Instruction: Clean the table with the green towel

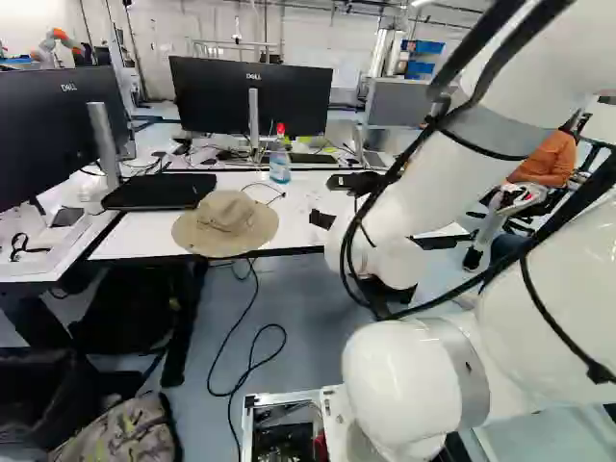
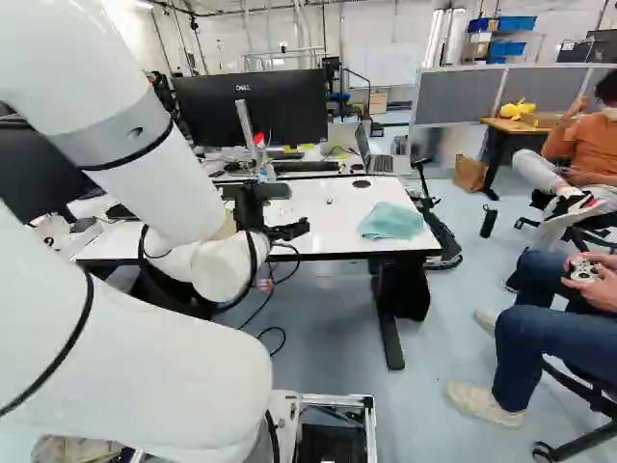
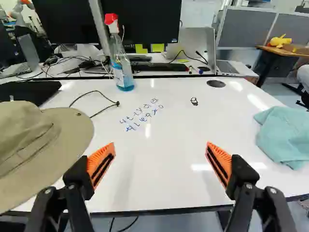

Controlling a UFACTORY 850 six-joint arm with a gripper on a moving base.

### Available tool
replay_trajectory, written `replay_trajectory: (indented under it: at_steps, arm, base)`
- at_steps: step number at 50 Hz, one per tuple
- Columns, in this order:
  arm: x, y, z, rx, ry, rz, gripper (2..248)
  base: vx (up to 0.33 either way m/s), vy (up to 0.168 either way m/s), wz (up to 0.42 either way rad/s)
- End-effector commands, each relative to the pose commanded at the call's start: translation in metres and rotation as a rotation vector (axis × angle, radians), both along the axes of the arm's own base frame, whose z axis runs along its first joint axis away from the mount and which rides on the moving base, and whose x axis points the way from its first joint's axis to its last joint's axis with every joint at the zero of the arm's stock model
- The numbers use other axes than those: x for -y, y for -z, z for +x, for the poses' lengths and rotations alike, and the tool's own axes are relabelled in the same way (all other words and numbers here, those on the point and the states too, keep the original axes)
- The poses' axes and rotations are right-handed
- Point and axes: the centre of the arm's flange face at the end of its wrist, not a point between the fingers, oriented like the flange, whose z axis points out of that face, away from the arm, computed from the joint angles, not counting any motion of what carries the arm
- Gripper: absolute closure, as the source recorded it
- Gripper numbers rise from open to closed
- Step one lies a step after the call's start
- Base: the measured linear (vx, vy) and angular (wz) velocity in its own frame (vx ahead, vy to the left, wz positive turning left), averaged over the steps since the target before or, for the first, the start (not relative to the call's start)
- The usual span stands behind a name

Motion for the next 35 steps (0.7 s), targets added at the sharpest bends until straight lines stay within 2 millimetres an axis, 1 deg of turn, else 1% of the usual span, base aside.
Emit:
replay_trajectory:
  at_steps: [18, 35]
  arm:
    - [0.0, 0.0, 0.002, -0.001, 0.0, 0.0, 3]
    - [0.005, -0.002, 0.015, -0.007, 0.017, 0.0, 3]
  base:
    - [0.0, 0.0, 0.0]
    - [0.0, 0.0, 0.0]
